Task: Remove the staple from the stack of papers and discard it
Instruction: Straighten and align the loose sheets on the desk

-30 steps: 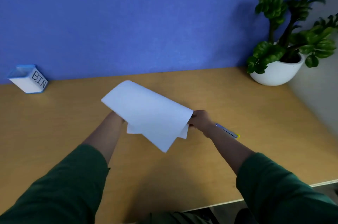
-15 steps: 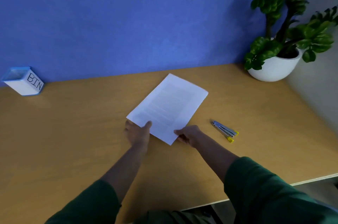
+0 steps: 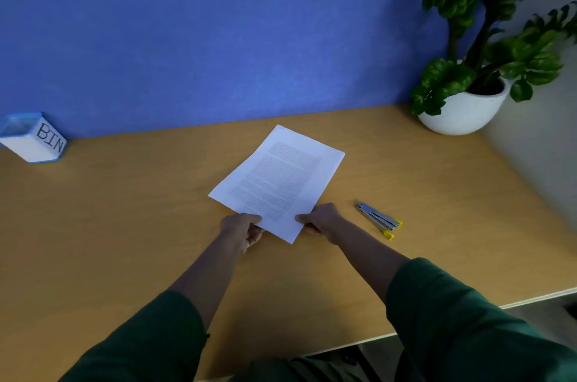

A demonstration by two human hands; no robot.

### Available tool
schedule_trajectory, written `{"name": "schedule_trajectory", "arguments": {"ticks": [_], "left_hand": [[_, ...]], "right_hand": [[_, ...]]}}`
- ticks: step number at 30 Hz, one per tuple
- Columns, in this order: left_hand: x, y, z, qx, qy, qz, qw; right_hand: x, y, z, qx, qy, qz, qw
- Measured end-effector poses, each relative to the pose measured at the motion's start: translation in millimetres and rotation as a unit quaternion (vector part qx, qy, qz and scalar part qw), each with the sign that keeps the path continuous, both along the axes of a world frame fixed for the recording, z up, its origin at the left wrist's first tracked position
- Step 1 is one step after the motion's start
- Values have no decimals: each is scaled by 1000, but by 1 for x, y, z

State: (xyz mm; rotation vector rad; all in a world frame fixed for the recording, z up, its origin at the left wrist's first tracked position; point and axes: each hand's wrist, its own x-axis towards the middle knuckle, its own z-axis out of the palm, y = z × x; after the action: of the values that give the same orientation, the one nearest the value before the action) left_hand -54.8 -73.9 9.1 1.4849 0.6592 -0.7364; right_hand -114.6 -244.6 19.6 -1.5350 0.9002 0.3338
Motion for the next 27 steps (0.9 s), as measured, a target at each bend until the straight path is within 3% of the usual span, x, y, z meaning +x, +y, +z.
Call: {"name": "schedule_trajectory", "arguments": {"ticks": [3,5,8,10,12,19,23,25,27], "left_hand": [[-1,-2,-4,11,-3,-15,1000],[-1,-2,-6,17,-1,-18,1000],[1,-2,-8,24,-3,-18,1000],[2,-3,-8,22,-2,-21,1000],[3,-5,-8,20,-2,-23,1000],[3,-14,-7,28,-4,-30,999],[1,-16,-6,30,-11,-27,999],[1,-16,-5,23,-15,-26,999],[1,-15,-5,18,-19,-27,999]], "right_hand": [[-7,-16,1,-205,-16,28,978],[-17,-39,3,-367,-14,60,928],[-34,-81,3,-489,133,109,855],[-44,-100,4,-465,232,111,847],[-49,-110,1,-436,264,145,848],[-43,-105,7,-458,222,186,840],[-33,-94,11,-395,152,150,893],[-29,-90,15,-271,78,77,956],[-30,-83,19,-157,-2,3,988]]}}
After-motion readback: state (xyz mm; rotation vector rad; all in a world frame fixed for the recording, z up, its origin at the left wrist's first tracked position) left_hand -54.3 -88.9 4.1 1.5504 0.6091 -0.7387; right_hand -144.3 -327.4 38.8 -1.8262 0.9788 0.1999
